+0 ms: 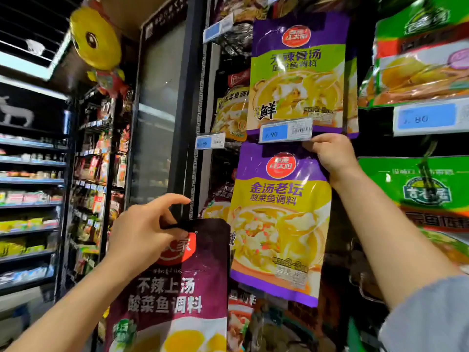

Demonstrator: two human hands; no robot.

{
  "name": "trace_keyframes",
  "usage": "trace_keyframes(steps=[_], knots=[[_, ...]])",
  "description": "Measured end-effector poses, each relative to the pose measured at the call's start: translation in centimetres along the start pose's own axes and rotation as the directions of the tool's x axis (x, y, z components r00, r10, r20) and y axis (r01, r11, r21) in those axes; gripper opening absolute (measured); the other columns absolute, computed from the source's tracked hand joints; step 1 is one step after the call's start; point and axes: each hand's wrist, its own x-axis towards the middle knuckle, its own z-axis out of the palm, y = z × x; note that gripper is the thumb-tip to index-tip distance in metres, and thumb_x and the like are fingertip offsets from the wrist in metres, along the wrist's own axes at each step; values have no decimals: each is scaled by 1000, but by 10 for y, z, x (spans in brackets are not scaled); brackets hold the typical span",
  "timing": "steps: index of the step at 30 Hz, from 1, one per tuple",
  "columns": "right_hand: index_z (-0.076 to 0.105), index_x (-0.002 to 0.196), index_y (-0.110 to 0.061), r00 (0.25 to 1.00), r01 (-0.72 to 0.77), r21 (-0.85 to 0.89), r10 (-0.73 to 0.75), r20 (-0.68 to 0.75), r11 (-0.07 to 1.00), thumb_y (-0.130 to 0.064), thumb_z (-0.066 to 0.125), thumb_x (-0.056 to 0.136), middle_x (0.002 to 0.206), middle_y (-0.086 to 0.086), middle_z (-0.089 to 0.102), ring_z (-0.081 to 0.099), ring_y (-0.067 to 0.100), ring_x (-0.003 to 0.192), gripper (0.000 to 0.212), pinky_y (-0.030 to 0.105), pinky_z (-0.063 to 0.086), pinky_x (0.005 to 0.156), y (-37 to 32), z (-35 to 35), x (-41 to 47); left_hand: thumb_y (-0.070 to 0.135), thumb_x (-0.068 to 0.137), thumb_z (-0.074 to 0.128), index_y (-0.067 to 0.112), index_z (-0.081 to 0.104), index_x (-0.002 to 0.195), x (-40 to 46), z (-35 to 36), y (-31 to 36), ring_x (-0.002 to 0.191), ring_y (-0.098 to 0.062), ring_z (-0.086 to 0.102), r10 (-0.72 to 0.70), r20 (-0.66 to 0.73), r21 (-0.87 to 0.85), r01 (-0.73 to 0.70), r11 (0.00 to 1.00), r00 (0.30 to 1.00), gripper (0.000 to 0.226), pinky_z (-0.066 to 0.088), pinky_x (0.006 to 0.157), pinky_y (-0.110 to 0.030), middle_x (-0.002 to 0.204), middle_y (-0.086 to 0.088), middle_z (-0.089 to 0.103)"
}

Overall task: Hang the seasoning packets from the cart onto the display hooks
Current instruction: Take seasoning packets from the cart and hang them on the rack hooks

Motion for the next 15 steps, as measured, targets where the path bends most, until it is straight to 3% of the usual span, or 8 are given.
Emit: trace_keyframes(steps=[5,7,9,12,14,15], knots=[[66,83,-5,999,-16,-3,16,42,1000,0,60,88,72,4,65,62,15,65,10,31,53,65,3,-7,-1,21,67,86,48,60,108,8,2,7,64,-4,59,28,-20,-6,-28,1000,999,56,52,62,-38,68,18,63],[65,74,-8,999,-18,8,18,46,1000,-2,62,87,60,-1,66,63,10,56,14,23,54,56,2,-10,-1,20,67,86,48,61,107,12,4,13,67,-6,60,30,-34,-30,-31,999,999,55,53,63,-39,68,18,64],[63,71,-12,996,-60,39,57,74,997,-3,61,88,64,1,66,62,10,55,19,18,51,47,-1,-11,-2,20,66,86,48,61,107,15,6,16,68,-8,61,37,-47,-55,-39,998,998,56,53,65,-39,68,18,63],[64,76,-8,989,-106,32,102,108,994,-6,60,89,75,6,64,63,13,60,14,19,52,47,-6,-9,-3,20,66,86,47,62,107,16,10,18,68,-5,60,41,-43,-76,-44,996,998,55,52,64,-38,68,17,63],[66,91,-1,988,-133,65,127,91,989,-3,61,88,81,9,64,61,17,64,6,24,53,51,-8,-4,-1,19,66,86,45,63,109,16,11,18,66,-4,58,41,-41,-62,-44,997,998,55,51,63,-35,67,17,62],[65,100,1,986,-152,97,145,79,984,0,61,87,85,11,65,60,18,65,14,25,52,50,-9,-2,2,19,66,86,45,63,109,16,10,18,66,-3,58,41,-43,-51,-43,998,998,55,50,62,-33,67,17,62]])
